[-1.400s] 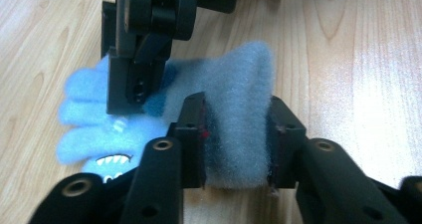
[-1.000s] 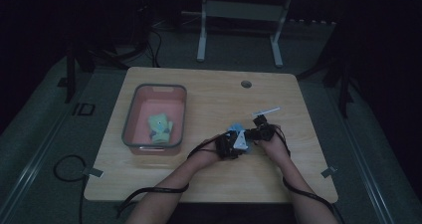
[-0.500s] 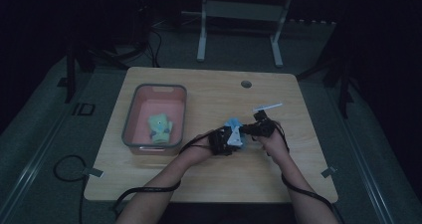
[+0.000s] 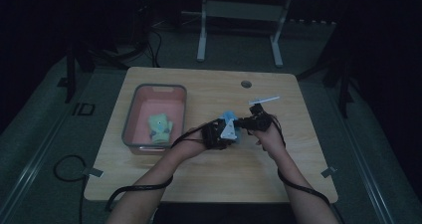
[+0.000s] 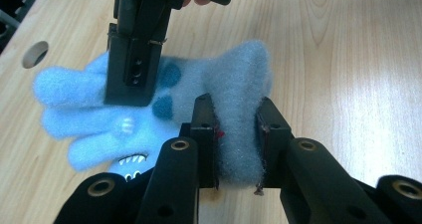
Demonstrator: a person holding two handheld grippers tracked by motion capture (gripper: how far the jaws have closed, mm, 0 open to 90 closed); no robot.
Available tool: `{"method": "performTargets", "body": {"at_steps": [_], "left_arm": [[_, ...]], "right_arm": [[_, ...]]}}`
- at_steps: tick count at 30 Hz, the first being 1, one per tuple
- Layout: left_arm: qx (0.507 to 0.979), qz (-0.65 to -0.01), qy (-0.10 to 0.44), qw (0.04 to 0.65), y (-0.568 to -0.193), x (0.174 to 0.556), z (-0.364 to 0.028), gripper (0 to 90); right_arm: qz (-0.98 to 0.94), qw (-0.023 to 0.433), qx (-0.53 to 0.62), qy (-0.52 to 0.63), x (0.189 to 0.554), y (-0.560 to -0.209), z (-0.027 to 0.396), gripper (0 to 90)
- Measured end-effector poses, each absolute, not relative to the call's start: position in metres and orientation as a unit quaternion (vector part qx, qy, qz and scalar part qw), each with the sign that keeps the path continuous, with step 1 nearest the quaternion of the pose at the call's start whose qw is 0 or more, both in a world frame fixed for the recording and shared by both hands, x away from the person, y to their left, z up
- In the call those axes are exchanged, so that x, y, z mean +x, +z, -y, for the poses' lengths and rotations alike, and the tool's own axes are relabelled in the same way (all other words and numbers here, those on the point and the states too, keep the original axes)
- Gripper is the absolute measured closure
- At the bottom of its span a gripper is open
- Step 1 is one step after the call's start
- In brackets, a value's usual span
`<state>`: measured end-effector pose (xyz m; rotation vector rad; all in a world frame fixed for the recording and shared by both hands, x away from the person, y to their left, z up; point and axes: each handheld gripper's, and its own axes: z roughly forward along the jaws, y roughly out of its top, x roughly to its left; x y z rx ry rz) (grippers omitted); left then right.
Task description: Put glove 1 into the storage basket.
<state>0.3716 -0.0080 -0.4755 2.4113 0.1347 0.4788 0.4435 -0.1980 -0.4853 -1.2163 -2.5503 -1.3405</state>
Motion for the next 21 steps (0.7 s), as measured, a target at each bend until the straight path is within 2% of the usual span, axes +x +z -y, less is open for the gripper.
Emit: {"method": "performTargets", "body": {"at_steps": [21], "left_arm": [[0.923, -0.061, 0.199, 0.324, -0.446, 0.368, -0.025, 74.9]], "right_arm": [[0.816, 0.015, -0.368, -0.446, 0.447, -0.457, 0.164, 78.3]]}}
